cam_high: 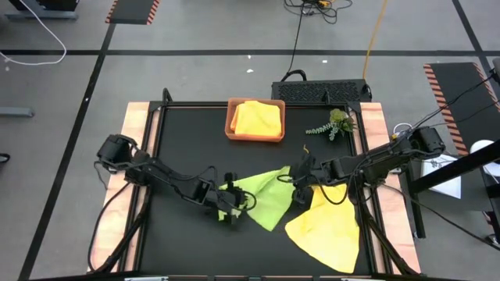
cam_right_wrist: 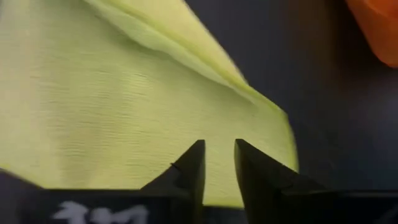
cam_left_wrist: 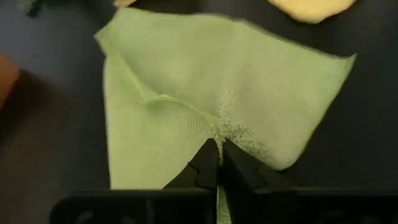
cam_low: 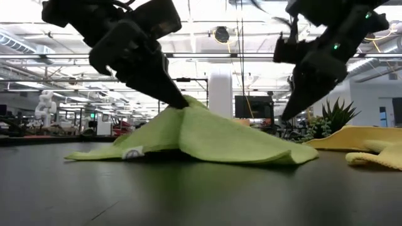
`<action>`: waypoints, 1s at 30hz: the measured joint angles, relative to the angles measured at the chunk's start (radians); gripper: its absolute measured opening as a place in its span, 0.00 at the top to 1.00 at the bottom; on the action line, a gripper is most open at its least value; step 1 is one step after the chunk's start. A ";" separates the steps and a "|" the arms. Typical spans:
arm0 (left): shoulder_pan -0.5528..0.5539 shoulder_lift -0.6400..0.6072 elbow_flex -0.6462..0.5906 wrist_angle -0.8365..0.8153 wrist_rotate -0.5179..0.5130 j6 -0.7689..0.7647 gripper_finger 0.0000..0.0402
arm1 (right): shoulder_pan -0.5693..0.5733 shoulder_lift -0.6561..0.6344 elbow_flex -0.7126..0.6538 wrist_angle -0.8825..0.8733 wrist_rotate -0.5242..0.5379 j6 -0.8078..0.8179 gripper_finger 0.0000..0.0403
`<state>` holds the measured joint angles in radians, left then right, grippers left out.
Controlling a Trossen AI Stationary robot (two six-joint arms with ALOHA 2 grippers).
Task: Fold microfiber towels
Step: Fold the green towel
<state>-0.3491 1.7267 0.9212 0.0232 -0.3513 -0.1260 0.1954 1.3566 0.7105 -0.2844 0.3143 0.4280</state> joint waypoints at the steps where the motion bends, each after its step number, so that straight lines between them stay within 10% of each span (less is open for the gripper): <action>1: 0.000 0.000 0.001 -0.004 0.017 -0.008 0.97 | -0.015 0.001 -0.005 -0.009 0.000 0.005 0.77; 11: 0.000 0.000 0.001 -0.057 0.118 -0.033 0.87 | -0.110 0.001 -0.100 0.103 -0.002 0.005 0.55; 30: 0.022 0.000 0.004 -0.121 0.135 -0.122 0.60 | -0.111 0.001 -0.134 0.147 -0.031 0.013 0.54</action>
<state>-0.3269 1.7271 0.9257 -0.0977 -0.2164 -0.2478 0.0845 1.3575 0.5766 -0.1375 0.2832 0.4412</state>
